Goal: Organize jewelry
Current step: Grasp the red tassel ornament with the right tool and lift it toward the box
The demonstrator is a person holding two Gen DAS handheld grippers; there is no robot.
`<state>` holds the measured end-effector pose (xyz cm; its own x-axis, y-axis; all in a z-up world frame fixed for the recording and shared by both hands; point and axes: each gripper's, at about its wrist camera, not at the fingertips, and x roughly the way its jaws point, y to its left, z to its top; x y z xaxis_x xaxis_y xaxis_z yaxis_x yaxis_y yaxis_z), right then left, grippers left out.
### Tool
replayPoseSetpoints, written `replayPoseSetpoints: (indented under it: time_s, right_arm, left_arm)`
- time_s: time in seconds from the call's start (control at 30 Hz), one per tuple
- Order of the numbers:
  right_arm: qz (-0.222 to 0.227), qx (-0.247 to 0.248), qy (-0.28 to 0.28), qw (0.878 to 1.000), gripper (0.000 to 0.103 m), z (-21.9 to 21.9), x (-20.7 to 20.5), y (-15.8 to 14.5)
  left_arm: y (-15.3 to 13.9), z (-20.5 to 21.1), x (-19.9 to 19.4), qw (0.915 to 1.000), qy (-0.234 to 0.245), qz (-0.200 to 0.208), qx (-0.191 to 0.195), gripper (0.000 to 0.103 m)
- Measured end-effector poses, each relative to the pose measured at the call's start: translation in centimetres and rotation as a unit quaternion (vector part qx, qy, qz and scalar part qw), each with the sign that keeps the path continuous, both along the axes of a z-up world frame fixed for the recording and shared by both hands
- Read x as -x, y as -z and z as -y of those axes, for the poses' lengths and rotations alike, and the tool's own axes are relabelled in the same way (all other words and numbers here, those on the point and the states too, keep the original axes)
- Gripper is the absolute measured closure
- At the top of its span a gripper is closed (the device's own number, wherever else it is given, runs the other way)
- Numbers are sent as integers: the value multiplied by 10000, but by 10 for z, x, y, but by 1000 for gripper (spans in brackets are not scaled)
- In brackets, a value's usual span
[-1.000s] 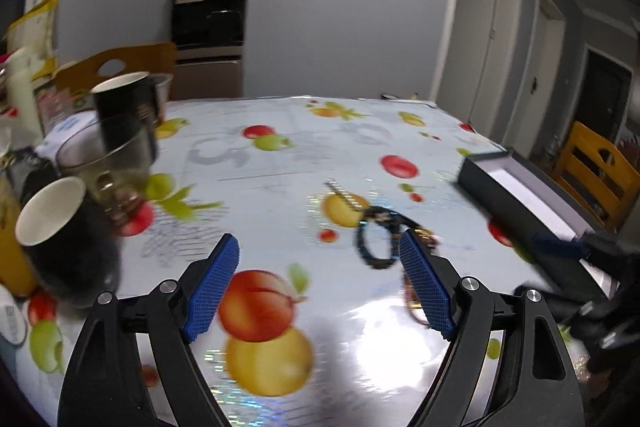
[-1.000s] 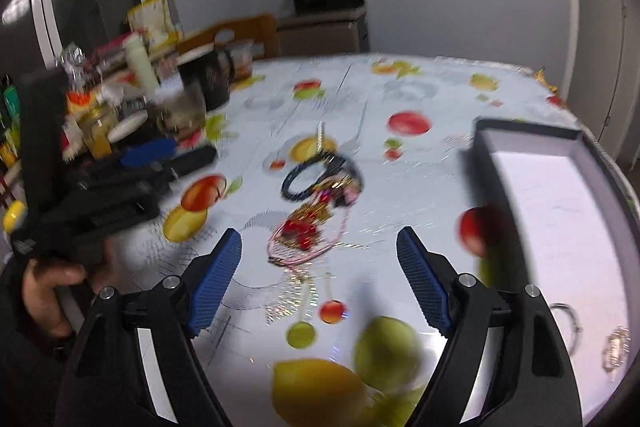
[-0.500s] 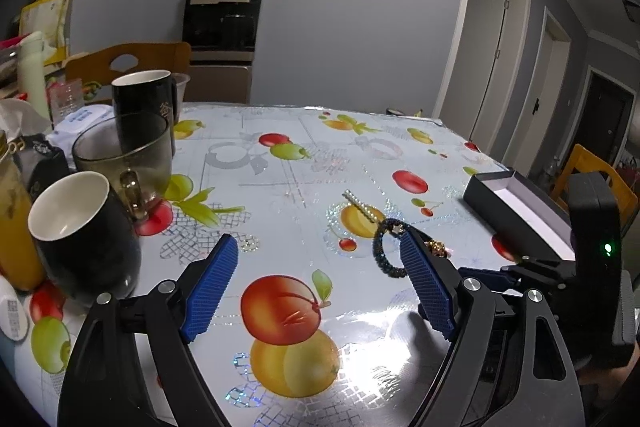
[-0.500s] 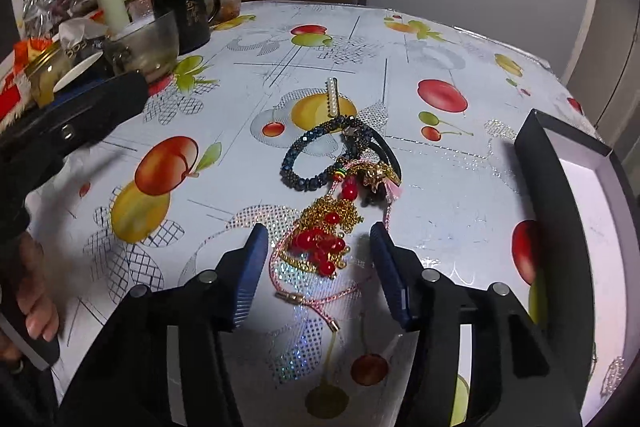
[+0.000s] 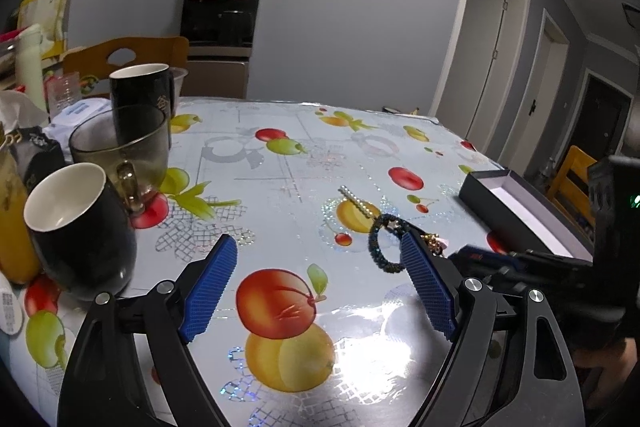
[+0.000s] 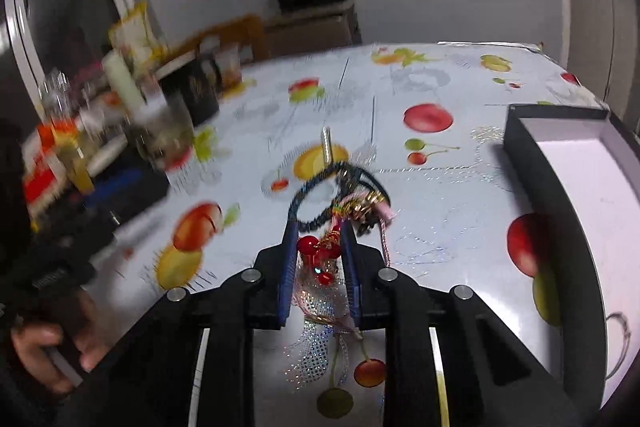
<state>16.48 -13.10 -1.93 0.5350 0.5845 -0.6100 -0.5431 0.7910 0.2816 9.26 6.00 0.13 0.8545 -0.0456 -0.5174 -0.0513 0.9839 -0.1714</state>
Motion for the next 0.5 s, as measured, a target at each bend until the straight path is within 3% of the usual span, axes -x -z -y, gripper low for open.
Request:
replayPoseSetpoints:
  time_s: [0.17, 0.3, 0.5]
  right_arm:
    - [388, -748, 137, 9964, 81, 24, 10, -14]
    - [620, -1486, 199, 9867, 81, 44, 15, -21]
    - [1307, -1789, 183, 9750, 81, 53, 35, -39]
  left_arm:
    - [3, 5, -2, 9996, 254, -73, 126, 16]
    - [3, 14, -2, 9990, 446, -89, 57, 16]
    - [3, 28, -2, 9971, 761, -96, -19, 16]
